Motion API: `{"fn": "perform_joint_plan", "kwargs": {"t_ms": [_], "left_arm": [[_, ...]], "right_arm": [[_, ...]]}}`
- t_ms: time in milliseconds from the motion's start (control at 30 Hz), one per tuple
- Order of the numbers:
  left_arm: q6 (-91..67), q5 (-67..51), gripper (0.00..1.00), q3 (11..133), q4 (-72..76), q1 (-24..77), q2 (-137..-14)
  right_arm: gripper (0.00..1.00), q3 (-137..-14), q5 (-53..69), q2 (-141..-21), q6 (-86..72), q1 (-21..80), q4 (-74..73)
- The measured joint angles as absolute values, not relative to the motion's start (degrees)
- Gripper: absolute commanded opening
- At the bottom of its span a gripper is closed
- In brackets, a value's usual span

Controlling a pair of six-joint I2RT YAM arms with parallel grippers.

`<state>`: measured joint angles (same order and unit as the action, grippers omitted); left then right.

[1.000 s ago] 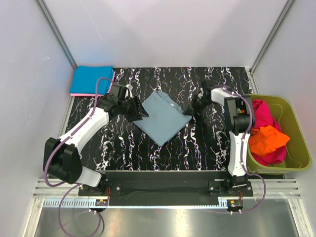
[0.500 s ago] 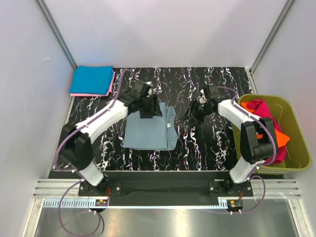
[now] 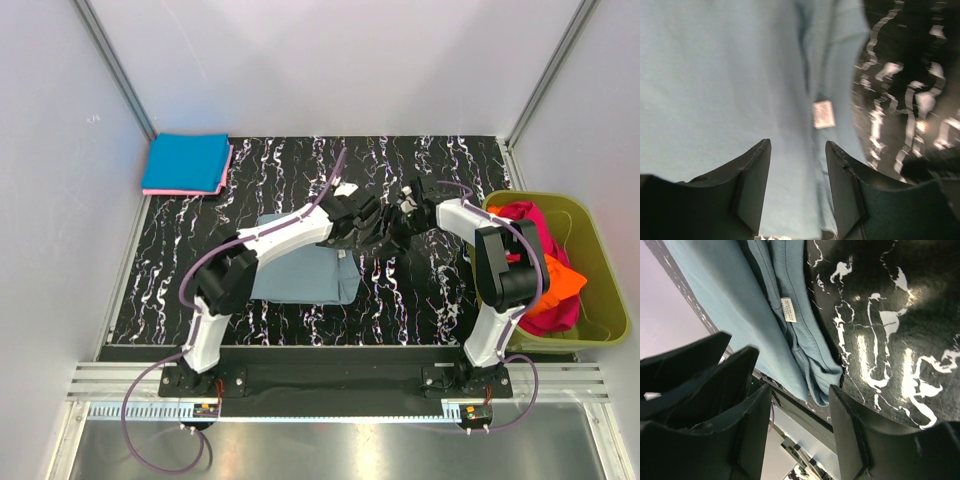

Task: Fold and stack the t-shirts
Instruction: Fold the tshirt

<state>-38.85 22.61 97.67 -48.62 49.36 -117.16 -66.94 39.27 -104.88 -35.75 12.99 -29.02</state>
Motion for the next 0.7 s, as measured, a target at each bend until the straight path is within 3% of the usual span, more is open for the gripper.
{"fn": "perform_joint_plan", "kwargs": {"t_ms": [400,700], "left_arm": [[-40.53,29.45,0.49,104.14,-54.04,50.81,-124.33],[-40.99,30.87,0.37,104.29,-54.92,50.74,-126.3]], "right_arm": [[0.56,-63.22,42.11,-106.69,-36.21,12.95,-23.24],[0.54,-62.67,43.59,-108.09,-37.32,12.95,-20.51]]}}
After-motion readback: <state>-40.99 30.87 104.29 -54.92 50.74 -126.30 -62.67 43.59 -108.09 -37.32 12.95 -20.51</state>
